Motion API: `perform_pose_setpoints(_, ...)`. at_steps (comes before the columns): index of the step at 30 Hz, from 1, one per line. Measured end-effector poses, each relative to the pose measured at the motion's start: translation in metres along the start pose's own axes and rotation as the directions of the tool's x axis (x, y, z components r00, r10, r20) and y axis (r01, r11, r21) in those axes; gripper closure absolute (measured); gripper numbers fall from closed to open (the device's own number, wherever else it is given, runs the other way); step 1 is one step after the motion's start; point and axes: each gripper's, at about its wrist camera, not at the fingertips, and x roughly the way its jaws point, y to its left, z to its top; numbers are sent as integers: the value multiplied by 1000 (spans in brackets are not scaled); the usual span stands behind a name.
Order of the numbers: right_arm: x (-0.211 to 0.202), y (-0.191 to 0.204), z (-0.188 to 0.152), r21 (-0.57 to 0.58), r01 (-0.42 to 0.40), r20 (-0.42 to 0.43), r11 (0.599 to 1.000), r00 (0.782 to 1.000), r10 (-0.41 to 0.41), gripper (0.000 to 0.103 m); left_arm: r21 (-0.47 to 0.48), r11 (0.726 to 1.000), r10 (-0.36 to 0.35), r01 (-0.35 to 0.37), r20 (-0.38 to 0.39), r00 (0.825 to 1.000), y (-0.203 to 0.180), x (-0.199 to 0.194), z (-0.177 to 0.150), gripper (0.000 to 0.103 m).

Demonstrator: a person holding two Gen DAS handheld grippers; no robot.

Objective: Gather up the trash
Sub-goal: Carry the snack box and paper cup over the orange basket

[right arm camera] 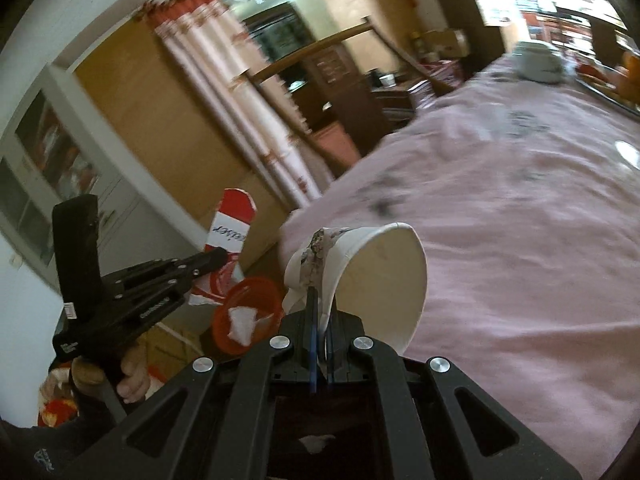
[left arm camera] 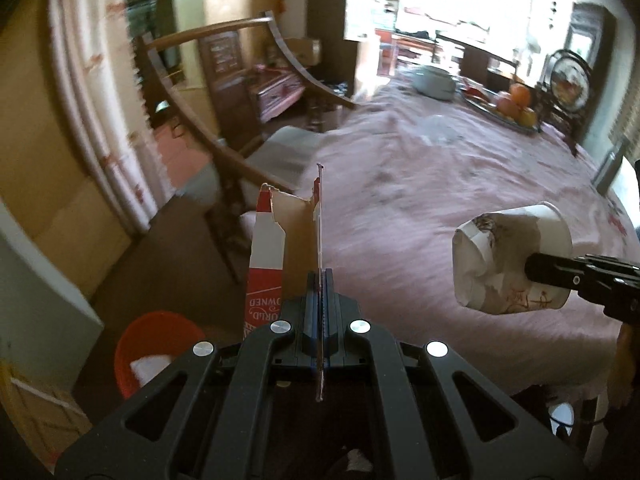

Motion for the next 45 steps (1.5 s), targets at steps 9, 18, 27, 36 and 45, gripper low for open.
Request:
perform_pose_setpoints(9,71,87,1,-148,-72,-146,986,988,50,99,-186,973,135,-138,-29,990,99,-6,-45,100)
perform_pose_setpoints(18,171,147,-4,-203,-166,-310,965,946,97,99,-332,918,172,-217,-160,972,181,21,-97,101)
perform_pose_setpoints(27,271,171,-22,-248,-161,-475,955,880,25,99,-426,871,127,-244,-285,950,237,67,-142,100)
perform_pose_setpoints(36,343,174,-34,-210,-176,-543,962,839,35,99,-463,848,85,-258,-363,928,258,115,-161,100)
perform_pose_setpoints(45,379,177,-40,-146,-209,-558,967,825,94,99,-480,836,75,-265,-377,923,271,128,-160,100)
